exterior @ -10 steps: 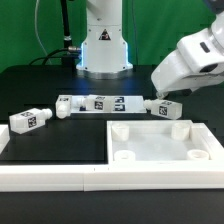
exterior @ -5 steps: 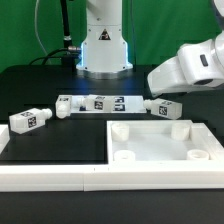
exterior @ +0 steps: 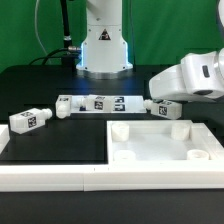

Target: Assemble one leg

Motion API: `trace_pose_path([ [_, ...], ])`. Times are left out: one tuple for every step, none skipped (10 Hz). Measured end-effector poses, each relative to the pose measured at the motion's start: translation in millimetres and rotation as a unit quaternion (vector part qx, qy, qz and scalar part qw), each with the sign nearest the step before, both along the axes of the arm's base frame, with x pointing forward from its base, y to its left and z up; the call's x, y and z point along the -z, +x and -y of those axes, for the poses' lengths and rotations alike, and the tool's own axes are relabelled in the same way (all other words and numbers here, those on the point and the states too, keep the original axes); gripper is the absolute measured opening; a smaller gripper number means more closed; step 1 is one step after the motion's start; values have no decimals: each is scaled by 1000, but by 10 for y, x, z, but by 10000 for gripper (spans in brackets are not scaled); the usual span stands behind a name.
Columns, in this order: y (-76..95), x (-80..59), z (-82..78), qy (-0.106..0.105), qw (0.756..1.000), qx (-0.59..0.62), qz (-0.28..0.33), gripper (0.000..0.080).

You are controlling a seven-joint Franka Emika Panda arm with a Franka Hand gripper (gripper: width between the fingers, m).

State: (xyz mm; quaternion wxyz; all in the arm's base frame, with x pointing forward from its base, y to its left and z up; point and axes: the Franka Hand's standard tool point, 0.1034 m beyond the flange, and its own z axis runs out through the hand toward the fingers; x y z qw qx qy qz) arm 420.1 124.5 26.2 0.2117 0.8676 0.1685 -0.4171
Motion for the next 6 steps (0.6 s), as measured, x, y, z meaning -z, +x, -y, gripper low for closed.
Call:
trace_pose_path([
  [-9,26,-12,-5,1000,3,2,649],
  [-13,39,-22,-6,1000,4,4,649],
  [-17,51,-22,-9,1000,7,6,649],
  [-31,65,-32,-15,1000,12,9,649],
  [-38,70,-45,-20,1000,15,13,649],
  [-36,70,-39,-21,1000,17,14,649],
])
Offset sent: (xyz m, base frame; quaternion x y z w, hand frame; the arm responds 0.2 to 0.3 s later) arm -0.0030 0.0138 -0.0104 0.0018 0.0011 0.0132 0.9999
